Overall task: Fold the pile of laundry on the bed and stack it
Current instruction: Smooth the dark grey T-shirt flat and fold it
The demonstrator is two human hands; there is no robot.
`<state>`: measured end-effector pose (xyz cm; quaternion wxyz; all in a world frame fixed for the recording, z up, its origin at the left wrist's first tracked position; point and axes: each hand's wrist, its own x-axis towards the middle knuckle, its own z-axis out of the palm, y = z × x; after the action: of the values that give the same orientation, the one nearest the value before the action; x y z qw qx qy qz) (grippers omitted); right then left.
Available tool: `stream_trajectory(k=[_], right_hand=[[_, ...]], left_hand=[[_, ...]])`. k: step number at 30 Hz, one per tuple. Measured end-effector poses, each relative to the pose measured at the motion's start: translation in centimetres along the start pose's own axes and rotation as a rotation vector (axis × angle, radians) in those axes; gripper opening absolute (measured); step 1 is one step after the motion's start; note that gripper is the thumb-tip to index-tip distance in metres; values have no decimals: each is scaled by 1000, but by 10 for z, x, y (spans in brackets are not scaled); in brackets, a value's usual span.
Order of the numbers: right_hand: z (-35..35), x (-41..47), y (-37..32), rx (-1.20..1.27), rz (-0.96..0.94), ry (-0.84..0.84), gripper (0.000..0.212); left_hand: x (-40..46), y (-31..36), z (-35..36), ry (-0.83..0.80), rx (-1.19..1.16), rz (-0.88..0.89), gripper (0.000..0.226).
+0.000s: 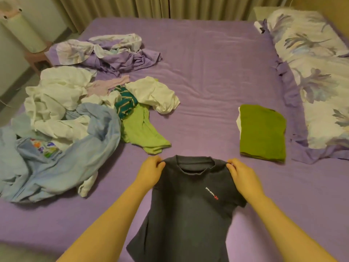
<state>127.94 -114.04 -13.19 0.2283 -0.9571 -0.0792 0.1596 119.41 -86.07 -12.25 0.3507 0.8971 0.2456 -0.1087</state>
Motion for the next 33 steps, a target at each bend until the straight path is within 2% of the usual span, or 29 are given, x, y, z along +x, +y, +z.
stream_trajectory(k=[5,14,17,20,24,29,33], right_hand=[[16,38,17,-71,-9,21,25],[26,110,23,-309,-84,76,28],[44,135,23,-274,-76,47,30],[80,140,20,-343,-180,-48,41],[131,109,6,-398,-274,-153,51],[176,89,7,-514,-170,-383,71],[181,102,14,-609,-169,-424,71]], left_hand=[[37,0,21,82,16,17,24],[126,2,18,188,378,131,29],[159,-7,31,217,491,136,30],[167,-19,61,155,594,211,33],[143,-41,104,69,604,474,34],[126,-80,137,-286,771,496,65],[142,-93,134,-352,857,532,71]])
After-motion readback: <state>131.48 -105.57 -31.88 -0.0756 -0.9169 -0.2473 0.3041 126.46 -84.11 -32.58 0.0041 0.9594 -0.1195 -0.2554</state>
